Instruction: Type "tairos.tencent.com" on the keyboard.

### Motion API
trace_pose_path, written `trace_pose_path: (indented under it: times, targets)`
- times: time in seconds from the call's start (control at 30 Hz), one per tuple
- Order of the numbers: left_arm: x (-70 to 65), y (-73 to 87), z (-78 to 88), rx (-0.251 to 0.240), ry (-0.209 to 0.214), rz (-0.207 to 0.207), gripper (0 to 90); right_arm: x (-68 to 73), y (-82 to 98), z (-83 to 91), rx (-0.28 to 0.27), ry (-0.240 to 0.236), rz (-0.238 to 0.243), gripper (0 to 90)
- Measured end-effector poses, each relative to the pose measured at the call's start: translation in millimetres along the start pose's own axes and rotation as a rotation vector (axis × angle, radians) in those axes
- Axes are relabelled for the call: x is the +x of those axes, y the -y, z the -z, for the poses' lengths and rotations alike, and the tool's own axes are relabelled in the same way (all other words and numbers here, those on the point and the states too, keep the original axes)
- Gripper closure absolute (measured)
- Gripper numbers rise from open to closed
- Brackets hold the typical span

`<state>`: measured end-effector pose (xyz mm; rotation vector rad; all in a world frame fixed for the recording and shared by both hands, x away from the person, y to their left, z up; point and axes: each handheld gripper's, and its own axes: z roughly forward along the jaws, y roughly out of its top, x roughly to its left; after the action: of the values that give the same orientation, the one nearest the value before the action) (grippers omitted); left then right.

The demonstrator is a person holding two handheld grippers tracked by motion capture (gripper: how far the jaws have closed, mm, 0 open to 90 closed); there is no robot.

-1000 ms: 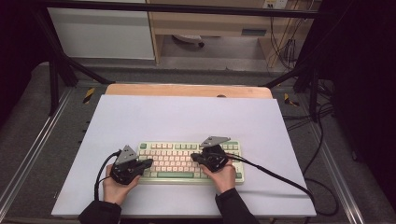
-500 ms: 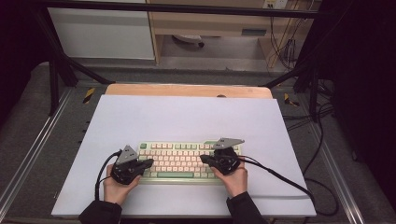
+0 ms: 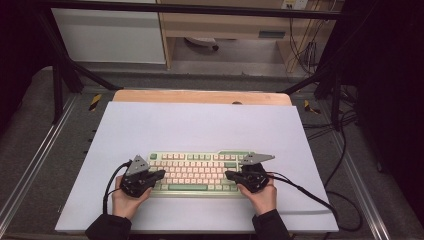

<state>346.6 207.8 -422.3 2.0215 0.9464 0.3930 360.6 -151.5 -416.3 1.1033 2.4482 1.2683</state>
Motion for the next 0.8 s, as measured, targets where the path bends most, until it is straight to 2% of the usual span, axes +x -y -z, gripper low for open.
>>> trace_pose_path:
  times: [0.37,0.8]
  targets:
    - [0.2,-3.6,-5.1,-0.001,-0.008,0.005,90.0,-3.9,6.1,6.7,-0.013,0.001,-0.014,90.0]
    - [-2.4,-2.6,-18.8,0.039,-0.015,-0.016,90.0,-3.8,7.9,4.9,-0.001,-0.002,-0.015,90.0]
